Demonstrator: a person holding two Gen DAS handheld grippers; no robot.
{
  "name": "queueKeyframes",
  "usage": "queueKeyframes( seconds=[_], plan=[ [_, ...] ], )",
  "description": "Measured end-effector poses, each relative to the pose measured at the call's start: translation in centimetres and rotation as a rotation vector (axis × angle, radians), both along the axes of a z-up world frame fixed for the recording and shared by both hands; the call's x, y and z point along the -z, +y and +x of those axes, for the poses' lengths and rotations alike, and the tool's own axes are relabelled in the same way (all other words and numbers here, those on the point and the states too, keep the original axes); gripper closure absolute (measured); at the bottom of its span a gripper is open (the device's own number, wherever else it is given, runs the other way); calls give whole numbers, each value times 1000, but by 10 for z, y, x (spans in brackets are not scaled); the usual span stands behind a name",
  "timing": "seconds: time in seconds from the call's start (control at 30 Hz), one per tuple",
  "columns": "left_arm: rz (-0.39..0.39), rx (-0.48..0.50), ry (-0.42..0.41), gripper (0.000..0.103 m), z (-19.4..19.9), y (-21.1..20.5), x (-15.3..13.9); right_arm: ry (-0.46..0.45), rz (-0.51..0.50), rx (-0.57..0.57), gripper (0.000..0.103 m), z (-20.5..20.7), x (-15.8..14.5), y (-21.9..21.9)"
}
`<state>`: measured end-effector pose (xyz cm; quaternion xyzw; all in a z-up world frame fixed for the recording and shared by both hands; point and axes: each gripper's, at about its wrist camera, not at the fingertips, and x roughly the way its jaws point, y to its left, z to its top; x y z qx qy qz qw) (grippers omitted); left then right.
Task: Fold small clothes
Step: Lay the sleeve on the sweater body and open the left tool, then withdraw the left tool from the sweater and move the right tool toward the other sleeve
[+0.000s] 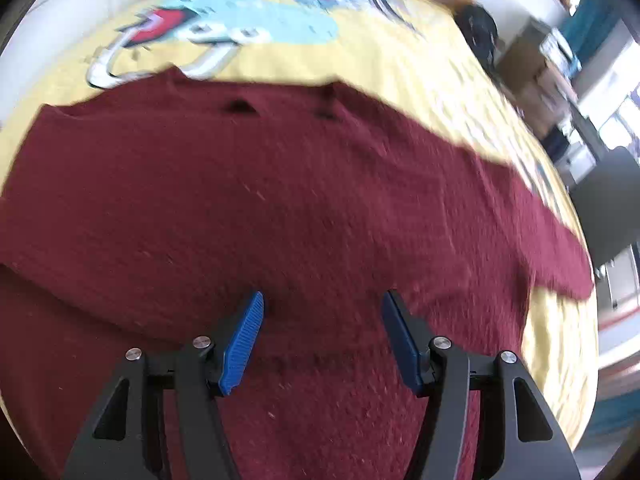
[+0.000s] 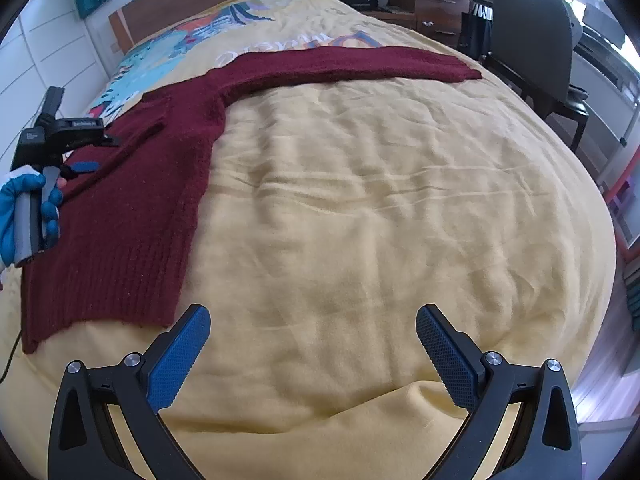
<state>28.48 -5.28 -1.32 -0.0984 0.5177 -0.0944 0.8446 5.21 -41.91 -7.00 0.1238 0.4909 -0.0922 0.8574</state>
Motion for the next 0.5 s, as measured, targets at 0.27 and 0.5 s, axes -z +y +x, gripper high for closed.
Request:
queueKeyframes(
  seconds=[0.27,0.5],
  plan=[
    [137,-116,-43,48,10,32,8,-3,0,11,0,-5,-2,-1],
    [219,-286,-64,46,31,90,-2,5,-6,18,0,-4,-2,-1]
  ],
)
